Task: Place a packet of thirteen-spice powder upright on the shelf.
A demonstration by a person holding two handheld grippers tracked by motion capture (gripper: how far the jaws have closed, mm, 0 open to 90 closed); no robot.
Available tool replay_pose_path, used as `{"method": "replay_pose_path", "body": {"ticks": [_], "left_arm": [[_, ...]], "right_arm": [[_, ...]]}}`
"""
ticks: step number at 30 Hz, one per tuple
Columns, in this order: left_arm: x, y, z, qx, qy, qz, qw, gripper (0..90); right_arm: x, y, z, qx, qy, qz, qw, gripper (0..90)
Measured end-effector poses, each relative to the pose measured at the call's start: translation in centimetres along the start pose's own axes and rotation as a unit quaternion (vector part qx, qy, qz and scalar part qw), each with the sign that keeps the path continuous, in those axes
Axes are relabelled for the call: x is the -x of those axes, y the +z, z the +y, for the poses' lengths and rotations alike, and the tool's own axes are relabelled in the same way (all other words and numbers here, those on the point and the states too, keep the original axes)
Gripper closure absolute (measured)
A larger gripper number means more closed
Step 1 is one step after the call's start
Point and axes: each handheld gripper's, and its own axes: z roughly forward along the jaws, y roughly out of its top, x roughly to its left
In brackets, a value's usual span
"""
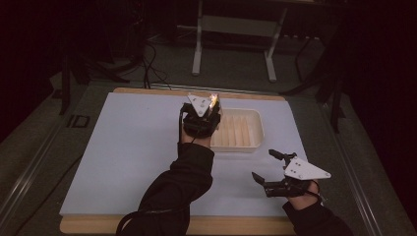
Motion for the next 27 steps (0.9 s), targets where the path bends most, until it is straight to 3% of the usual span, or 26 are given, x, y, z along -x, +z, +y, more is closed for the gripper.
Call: {"method": "replay_pose_path", "body": {"ticks": [5,10,12,15,19,27], "left_arm": [[0.1,1.0,-0.8,-0.005,0.006,0.018,0.9998,68.5],[0.0,1.7,-1.5,-0.011,-0.006,0.026,0.9996,68.5],[0.0,1.8,-1.8,-0.006,-0.001,0.037,0.9993,68.5],[-0.4,2.1,-2.2,-0.009,-0.015,0.038,0.9991,68.6],[-0.3,2.6,-2.5,-0.011,-0.007,0.038,0.9992,68.6],[-0.4,3.6,-3.4,-0.016,-0.012,0.045,0.9988,68.6]], "right_arm": [[-0.1,0.0,0.0,0.002,0.001,0.0,1.0,10.7],[0.0,0.0,-0.1,0.005,0.009,0.002,0.9999,10.7],[0.0,0.1,-0.2,0.005,0.009,0.004,0.9999,10.7],[0.0,0.1,-0.2,0.003,0.012,0.009,0.9999,10.8],[0.0,0.2,-0.3,0.004,0.012,0.014,0.9998,10.7],[-0.1,0.2,-0.4,0.004,0.011,0.02,0.9997,10.7]]}}
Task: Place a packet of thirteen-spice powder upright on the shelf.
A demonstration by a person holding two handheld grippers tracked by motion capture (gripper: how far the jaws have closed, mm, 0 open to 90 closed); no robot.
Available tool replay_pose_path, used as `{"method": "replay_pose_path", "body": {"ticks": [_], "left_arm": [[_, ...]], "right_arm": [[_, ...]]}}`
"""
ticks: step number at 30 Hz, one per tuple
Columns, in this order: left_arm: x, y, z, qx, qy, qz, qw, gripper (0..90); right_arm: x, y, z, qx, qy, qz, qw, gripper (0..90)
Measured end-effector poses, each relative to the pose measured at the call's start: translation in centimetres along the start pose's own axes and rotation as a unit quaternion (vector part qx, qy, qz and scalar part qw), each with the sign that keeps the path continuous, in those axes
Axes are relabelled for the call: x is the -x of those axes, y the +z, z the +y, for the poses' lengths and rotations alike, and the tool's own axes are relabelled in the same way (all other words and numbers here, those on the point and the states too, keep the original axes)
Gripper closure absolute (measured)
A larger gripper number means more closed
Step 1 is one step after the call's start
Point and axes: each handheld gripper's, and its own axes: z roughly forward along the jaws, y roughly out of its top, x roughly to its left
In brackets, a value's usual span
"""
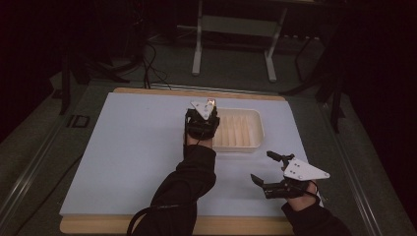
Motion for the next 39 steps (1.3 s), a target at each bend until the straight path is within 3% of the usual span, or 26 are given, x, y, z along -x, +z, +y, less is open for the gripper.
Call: {"method": "replay_pose_path", "body": {"ticks": [5,7,11,17,20,24,29,35,39], "left_arm": [[-0.5,0.6,-0.3,-0.009,-0.017,-0.005,0.9998,68.5],[-0.4,0.8,-0.5,-0.008,-0.008,-0.003,0.9999,68.6],[-0.6,1.0,-0.9,-0.017,-0.014,-0.003,0.9997,68.5],[-0.6,1.2,-1.2,-0.017,-0.005,0.002,0.9998,68.5],[-0.4,1.4,-1.6,-0.026,-0.001,0.007,0.9996,68.5],[0.1,1.6,-1.9,-0.02,0.008,0.019,0.9996,68.4],[0.3,1.8,-2.0,-0.019,-0.004,0.031,0.9994,68.3],[1.0,2.1,-2.1,-0.014,0.012,0.044,0.9989,68.3],[1.3,2.2,-2.1,-0.012,0.009,0.053,0.9985,68.2]], "right_arm": [[0.1,0.0,-0.1,-0.002,0.0,-0.002,1.0,10.8],[0.1,0.0,-0.1,-0.003,0.001,-0.001,1.0,10.7],[0.1,0.0,-0.1,-0.003,0.0,-0.002,1.0,10.8],[0.2,0.0,-0.1,-0.005,0.0,-0.003,1.0,10.8],[0.1,0.1,-0.1,-0.005,-0.001,-0.004,1.0,10.8],[0.1,0.1,-0.1,-0.005,-0.001,-0.001,1.0,10.8],[0.1,0.1,-0.1,-0.005,0.0,0.0,1.0,10.8],[0.0,0.1,-0.1,-0.005,-0.002,0.002,1.0,10.8],[0.1,0.2,-0.1,-0.007,0.0,0.003,1.0,10.9]]}}
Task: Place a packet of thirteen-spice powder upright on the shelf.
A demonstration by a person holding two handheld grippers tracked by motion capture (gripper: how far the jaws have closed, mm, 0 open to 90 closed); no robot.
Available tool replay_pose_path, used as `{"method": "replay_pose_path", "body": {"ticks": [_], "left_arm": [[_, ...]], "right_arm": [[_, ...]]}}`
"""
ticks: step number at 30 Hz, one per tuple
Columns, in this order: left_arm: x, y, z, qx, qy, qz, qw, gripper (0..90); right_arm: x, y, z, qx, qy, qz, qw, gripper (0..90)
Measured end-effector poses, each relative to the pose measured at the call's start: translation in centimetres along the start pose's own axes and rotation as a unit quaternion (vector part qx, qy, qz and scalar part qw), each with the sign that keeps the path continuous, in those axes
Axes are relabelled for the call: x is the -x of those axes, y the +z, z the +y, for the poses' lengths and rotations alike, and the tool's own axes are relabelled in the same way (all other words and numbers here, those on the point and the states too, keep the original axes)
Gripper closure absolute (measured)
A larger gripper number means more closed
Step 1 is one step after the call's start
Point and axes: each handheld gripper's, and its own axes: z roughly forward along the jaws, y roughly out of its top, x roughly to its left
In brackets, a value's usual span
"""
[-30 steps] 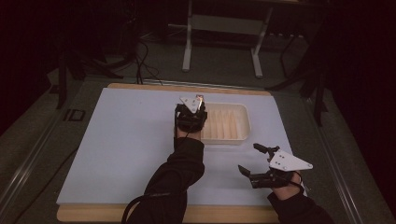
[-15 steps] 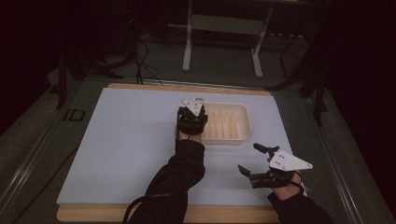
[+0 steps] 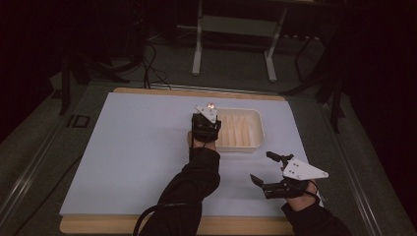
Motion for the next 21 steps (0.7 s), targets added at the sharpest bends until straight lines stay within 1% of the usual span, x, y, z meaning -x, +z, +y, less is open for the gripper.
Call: {"method": "replay_pose_path", "body": {"ticks": [3,4,6,7,8,10,12,14,16,18,19,21], "left_arm": [[0.5,0.0,-0.2,0.003,0.011,0.009,0.9999,68.2],[0.5,0.1,-0.2,0.0,0.016,0.015,0.9998,68.2],[0.2,0.8,-0.5,-0.018,0.0,0.014,0.9997,68.2],[0.1,1.0,-0.8,-0.024,-0.003,0.013,0.9996,68.2],[0.1,1.3,-1.1,-0.028,-0.001,0.011,0.9995,68.2],[0.2,1.3,-1.3,-0.021,0.001,0.012,0.9997,68.2],[0.3,1.3,-1.4,-0.019,-0.001,0.012,0.9997,68.2],[0.4,1.4,-1.4,-0.017,-0.004,0.011,0.9998,68.1],[0.4,1.6,-1.4,-0.017,-0.005,0.009,0.9998,67.8],[0.4,1.7,-1.5,-0.017,-0.004,0.005,0.9998,67.6],[0.5,1.8,-1.5,-0.019,0.0,0.006,0.9998,67.6],[0.7,1.8,-1.6,-0.018,0.005,0.006,0.9998,67.6]], "right_arm": [[-0.1,0.0,0.0,0.0,0.0,0.003,1.0,10.9],[-0.1,0.0,0.0,0.0,0.0,0.004,1.0,10.9],[-0.1,0.0,0.0,0.001,0.0,0.005,1.0,10.9],[-0.1,0.0,0.0,0.0,0.0,0.006,1.0,10.9],[-0.1,0.0,0.1,0.001,0.0,0.006,1.0,10.9],[-0.1,0.0,0.0,0.002,0.0,0.008,1.0,10.9],[0.0,0.0,0.0,0.001,-0.001,0.006,1.0,10.9],[0.1,0.1,-0.1,-0.001,0.004,0.007,1.0,10.9],[0.1,0.1,-0.1,-0.002,0.003,0.007,1.0,13.0],[0.0,0.1,-0.1,-0.002,0.001,0.006,1.0,12.9],[0.0,0.1,-0.1,-0.002,0.002,0.006,1.0,12.9],[0.1,0.0,-0.1,0.006,0.009,0.014,0.9998,12.8]]}}
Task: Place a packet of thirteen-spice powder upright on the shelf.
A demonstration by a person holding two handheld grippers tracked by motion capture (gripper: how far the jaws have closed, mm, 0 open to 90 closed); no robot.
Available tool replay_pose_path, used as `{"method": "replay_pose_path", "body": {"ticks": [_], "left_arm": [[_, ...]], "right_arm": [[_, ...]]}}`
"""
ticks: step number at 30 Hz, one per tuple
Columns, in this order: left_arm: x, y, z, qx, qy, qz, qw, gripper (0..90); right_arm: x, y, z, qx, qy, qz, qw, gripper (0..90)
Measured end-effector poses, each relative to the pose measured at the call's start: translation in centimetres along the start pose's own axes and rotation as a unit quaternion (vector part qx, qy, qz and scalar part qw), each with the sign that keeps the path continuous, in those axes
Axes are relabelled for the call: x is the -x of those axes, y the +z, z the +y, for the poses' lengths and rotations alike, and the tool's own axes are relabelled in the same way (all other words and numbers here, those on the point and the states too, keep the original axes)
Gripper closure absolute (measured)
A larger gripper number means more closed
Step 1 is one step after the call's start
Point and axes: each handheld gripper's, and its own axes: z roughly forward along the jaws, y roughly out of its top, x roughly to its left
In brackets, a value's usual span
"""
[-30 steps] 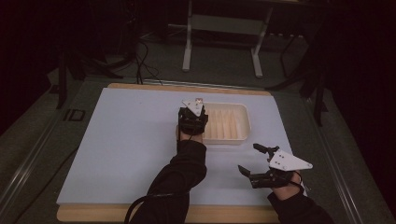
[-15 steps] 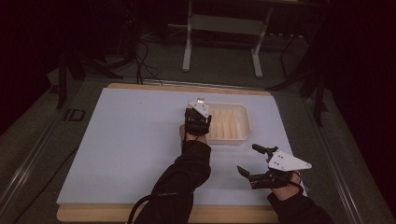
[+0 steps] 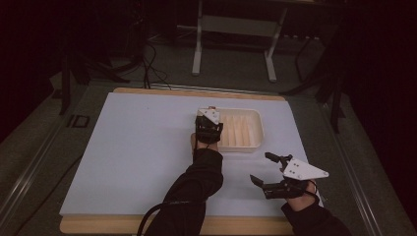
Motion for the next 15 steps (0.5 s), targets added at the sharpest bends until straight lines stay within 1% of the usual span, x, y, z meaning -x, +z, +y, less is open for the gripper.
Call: {"method": "replay_pose_path", "body": {"ticks": [2,4,5,8,12,14,15], "left_arm": [[0.2,0.1,-0.1,-0.003,0.008,0.001,1.0,67.5],[0.2,0.3,0.0,-0.009,0.004,0.002,0.9999,67.5],[0.1,0.4,0.0,-0.013,0.002,0.001,0.9999,67.5],[-0.2,0.8,0.1,-0.029,-0.003,0.0,0.9996,67.6],[-0.1,1.2,-0.3,-0.04,0.0,0.001,0.9992,67.3],[-0.1,1.5,-0.7,-0.053,-0.001,0.003,0.9986,67.1],[-0.1,1.6,-0.9,-0.054,-0.001,-0.001,0.9986,66.9]], "right_arm": [[0.0,0.0,0.0,-0.003,-0.003,-0.005,1.0,12.9],[0.1,0.0,0.0,-0.001,0.001,-0.001,1.0,12.9],[0.0,0.0,0.0,-0.003,-0.002,-0.005,1.0,12.8],[0.0,0.0,0.0,0.0,0.0,-0.002,1.0,12.9],[0.1,0.0,0.0,-0.003,0.0,-0.003,1.0,12.9],[0.1,0.1,0.0,-0.003,0.0,-0.003,1.0,12.9],[0.1,0.0,0.0,-0.003,0.001,-0.002,1.0,12.9]]}}
